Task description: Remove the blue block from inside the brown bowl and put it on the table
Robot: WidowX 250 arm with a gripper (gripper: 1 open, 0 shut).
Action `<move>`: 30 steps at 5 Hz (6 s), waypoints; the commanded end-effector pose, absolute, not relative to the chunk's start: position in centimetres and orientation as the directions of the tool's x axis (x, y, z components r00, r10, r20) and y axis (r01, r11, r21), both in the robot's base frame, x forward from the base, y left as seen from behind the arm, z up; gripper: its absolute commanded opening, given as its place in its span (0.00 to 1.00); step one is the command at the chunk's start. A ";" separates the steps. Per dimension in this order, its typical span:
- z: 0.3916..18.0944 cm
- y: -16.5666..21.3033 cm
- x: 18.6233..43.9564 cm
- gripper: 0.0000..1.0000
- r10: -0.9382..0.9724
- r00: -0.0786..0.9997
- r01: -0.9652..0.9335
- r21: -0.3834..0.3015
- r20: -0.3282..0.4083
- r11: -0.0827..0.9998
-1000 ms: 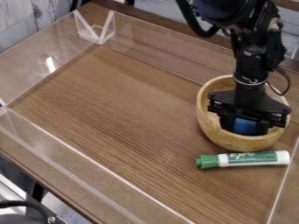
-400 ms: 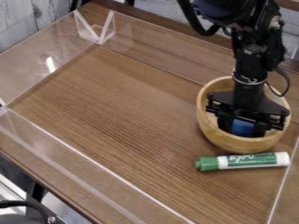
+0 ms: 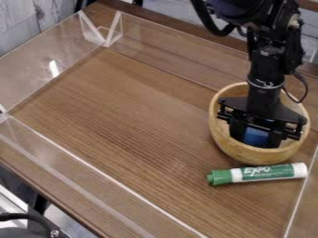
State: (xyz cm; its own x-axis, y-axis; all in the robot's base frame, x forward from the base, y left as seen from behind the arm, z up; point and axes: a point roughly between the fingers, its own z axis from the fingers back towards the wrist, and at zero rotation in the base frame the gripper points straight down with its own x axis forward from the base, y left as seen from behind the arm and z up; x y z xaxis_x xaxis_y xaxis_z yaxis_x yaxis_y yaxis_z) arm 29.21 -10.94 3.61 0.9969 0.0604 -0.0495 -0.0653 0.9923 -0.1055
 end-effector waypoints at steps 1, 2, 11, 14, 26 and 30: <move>6.9 -11.5 30.4 0.00 0.047 0.998 -0.041 -0.144 0.039 0.989; 7.2 -11.5 30.2 0.00 0.036 0.999 -0.032 -0.143 0.030 0.989; 13.2 -9.8 28.4 0.00 -0.059 0.998 0.062 -0.157 0.029 0.986; 14.4 -9.1 27.5 0.00 -0.085 0.995 0.092 -0.159 0.049 0.983; 14.1 -2.9 20.6 0.00 -0.007 0.998 0.013 -0.105 0.059 0.994; 12.5 -1.3 21.0 0.00 0.038 0.998 -0.034 -0.075 0.058 0.997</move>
